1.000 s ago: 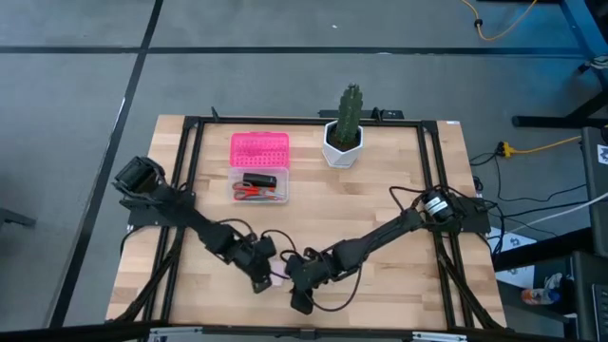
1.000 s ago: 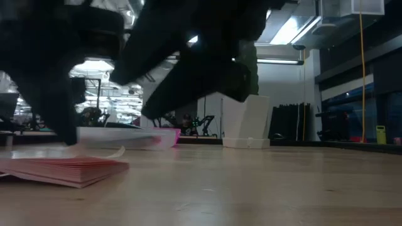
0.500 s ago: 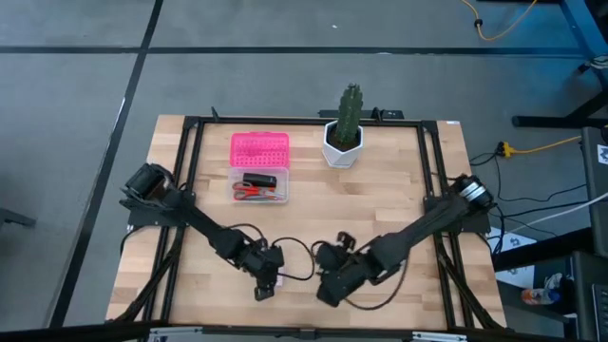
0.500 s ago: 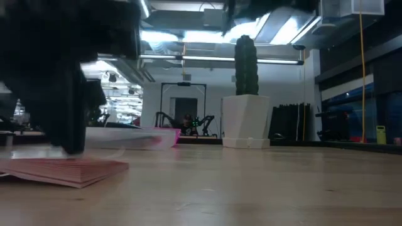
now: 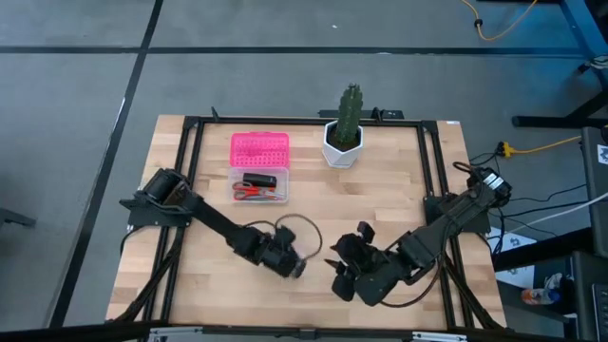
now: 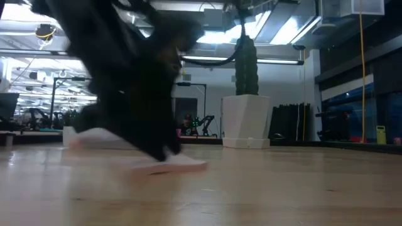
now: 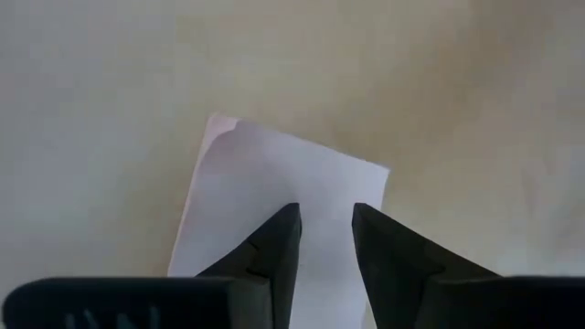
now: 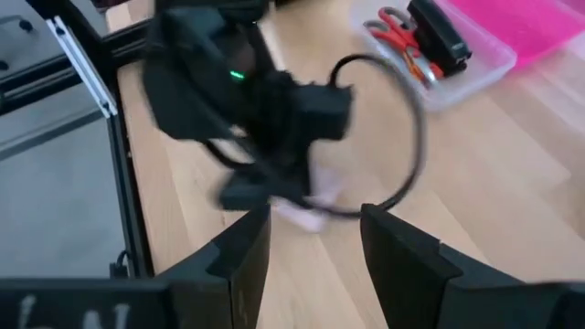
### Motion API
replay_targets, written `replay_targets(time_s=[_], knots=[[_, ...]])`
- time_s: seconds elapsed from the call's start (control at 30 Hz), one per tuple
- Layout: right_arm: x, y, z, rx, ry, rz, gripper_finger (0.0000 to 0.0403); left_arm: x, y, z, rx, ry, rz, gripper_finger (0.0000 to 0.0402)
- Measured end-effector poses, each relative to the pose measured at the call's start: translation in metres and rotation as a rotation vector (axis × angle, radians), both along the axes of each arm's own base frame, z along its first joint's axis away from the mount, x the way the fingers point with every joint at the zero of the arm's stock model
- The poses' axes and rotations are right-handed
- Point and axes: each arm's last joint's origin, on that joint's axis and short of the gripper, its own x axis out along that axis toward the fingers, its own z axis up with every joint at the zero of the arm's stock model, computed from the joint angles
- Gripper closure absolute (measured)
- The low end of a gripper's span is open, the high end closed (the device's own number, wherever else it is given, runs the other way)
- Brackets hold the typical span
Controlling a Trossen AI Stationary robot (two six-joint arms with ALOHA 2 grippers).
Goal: Pack school essentials
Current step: Put the pink sticky note into the supply box
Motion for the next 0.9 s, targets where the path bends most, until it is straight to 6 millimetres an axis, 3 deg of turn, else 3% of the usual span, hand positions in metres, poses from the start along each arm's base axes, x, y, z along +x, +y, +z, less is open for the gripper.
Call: replay_targets(time_s=[0.13, 0.27, 0.43, 0.6, 0.77, 0.9], knots=[[0.000, 0.000, 0.000, 0.011, -0.006, -0.017, 0.0231, 0.011, 0.024, 0.000, 0.034, -0.094, 0.233, 0.0297], [-0.003, 0.002, 0.001, -0.009, -0.019, -0.018, 0.0231, 0.019, 0.034, 0.008, 0.017, -0.160, 0.221, 0.0297], [-0.017, 0.012, 0.004, -0.058, -0.030, 0.001, 0.0231, 0.016, 0.033, 0.063, 0.081, -0.283, 0.094, 0.0296], [-0.032, 0.013, -0.001, -0.155, -0.014, -0.067, 0.0231, -0.011, 0.046, 0.093, 0.194, -0.172, 0.031, 0.0296], [-0.035, 0.004, -0.023, -0.260, 0.087, -0.053, 0.0231, -0.037, 0.062, 0.107, 0.196, -0.005, 0.002, 0.0296], [-0.031, -0.005, -0.065, -0.363, 0.196, 0.057, 0.0231, -0.041, 0.075, 0.104, 0.093, 0.097, -0.004, 0.0296]])
